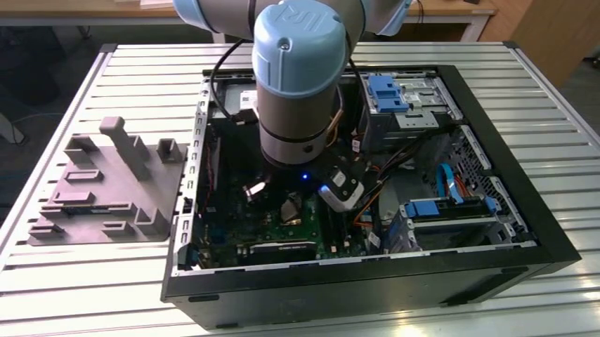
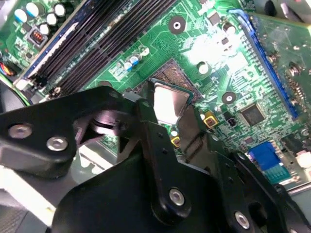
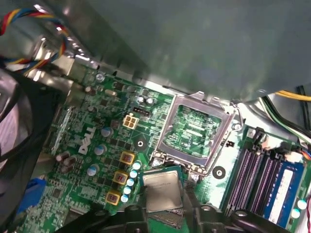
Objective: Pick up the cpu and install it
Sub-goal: 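Place the cpu into insertion slot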
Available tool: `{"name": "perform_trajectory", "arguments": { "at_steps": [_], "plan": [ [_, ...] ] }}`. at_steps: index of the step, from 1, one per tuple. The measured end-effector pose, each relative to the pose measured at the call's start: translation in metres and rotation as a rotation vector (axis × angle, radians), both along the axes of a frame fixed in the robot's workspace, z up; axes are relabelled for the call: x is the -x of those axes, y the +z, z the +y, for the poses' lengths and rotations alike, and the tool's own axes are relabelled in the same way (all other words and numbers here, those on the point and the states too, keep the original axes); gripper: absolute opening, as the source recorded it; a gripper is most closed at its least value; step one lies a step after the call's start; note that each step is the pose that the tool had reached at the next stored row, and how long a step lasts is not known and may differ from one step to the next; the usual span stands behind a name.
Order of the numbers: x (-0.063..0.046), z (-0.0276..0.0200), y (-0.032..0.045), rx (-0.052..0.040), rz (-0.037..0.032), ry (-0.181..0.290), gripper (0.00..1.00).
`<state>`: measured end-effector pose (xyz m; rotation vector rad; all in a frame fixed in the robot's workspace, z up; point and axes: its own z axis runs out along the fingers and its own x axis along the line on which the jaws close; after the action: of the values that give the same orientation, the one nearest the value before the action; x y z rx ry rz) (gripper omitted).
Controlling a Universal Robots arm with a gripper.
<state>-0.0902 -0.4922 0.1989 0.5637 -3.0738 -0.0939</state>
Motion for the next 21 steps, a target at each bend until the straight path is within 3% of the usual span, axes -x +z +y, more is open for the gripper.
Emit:
{"name": "perform_trajectory", "arguments": {
  "at_steps": [3, 8, 15, 17, 19, 21],
  "plan": [
    [0.0001, 0.0000, -0.0001, -0.0001, 0.0000, 0.013, 0.53],
    [0.0002, -0.0001, -0.0020, -0.0052, -0.0001, 0.046, 0.53],
    [0.0002, -0.0001, -0.0047, -0.0064, -0.0001, 0.049, 0.53],
    [0.0002, -0.0001, -0.0053, -0.0065, 0.0000, 0.049, 0.52],
    [0.0002, -0.0002, -0.0054, -0.0060, 0.0003, 0.049, 0.39],
    [0.0002, -0.0002, -0.0057, -0.0061, 0.0001, 0.049, 0.34]
  ]
}}
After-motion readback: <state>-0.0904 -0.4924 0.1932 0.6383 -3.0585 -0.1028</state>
